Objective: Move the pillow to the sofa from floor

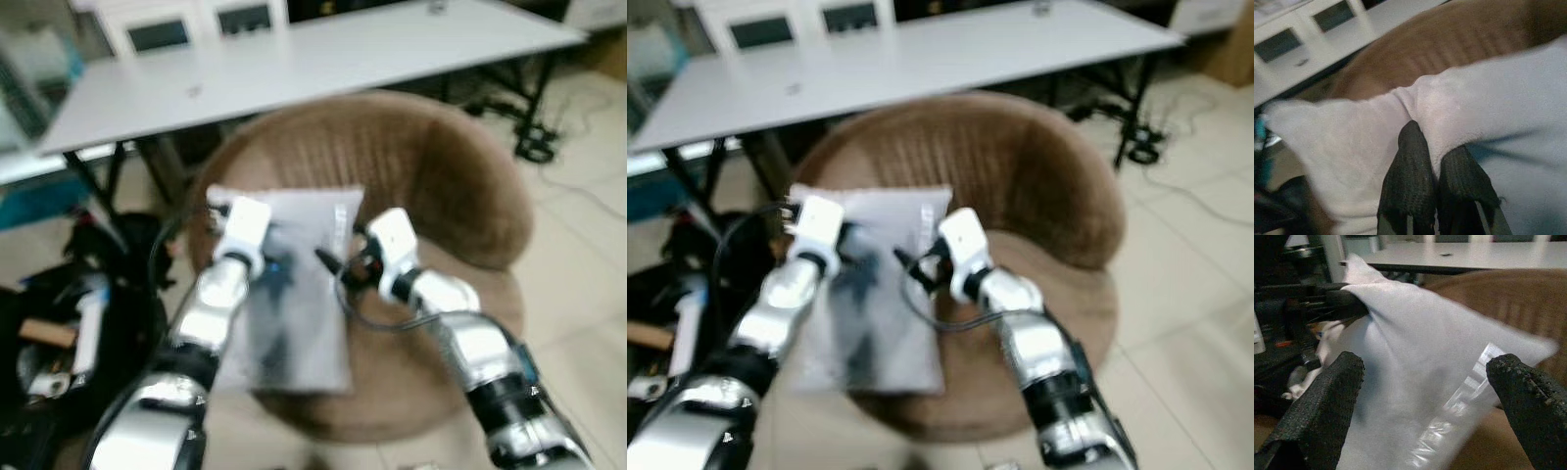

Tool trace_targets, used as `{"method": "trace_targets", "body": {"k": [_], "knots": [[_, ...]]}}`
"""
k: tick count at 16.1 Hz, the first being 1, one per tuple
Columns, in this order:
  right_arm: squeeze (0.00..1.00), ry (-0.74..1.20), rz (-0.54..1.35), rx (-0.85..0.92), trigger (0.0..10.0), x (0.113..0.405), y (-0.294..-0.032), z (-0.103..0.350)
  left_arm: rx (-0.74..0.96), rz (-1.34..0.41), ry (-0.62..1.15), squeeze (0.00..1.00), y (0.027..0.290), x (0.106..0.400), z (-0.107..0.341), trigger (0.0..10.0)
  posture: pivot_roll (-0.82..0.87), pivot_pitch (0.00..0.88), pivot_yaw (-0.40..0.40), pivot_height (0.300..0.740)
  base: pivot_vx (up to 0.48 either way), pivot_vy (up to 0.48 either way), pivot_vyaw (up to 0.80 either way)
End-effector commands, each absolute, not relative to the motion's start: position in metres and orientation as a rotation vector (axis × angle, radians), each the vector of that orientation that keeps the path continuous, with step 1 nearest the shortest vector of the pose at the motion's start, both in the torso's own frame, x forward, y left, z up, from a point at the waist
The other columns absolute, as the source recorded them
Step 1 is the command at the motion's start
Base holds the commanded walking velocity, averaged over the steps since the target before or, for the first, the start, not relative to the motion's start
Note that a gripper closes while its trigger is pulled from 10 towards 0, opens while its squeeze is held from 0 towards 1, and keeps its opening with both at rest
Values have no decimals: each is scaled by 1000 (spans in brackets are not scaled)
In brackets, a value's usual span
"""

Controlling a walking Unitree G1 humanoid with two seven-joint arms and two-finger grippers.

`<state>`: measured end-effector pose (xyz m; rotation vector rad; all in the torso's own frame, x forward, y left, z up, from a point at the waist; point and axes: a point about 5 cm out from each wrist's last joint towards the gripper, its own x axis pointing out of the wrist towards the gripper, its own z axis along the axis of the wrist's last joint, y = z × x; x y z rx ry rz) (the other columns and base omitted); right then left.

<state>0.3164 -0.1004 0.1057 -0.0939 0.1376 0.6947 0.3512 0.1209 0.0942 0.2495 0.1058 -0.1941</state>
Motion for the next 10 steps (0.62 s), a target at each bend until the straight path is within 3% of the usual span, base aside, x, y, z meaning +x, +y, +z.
{"method": "trace_targets", "body": {"k": [1,3,10], "knots": [[0,122,697,-96,10000,317,-98,109,249,-181,34,0,125,357,111,10000,-124,0,110,740,0,0,0],[0,119,698,-97,10000,317,-98,109,247,-185,35,0,125,357,111,10000,-123,0,110,740,0,0,0],[0,124,705,-96,10000,316,-97,109,246,-183,48,0,124,356,108,10000,-123,0,109,740,480,0,0]]}}
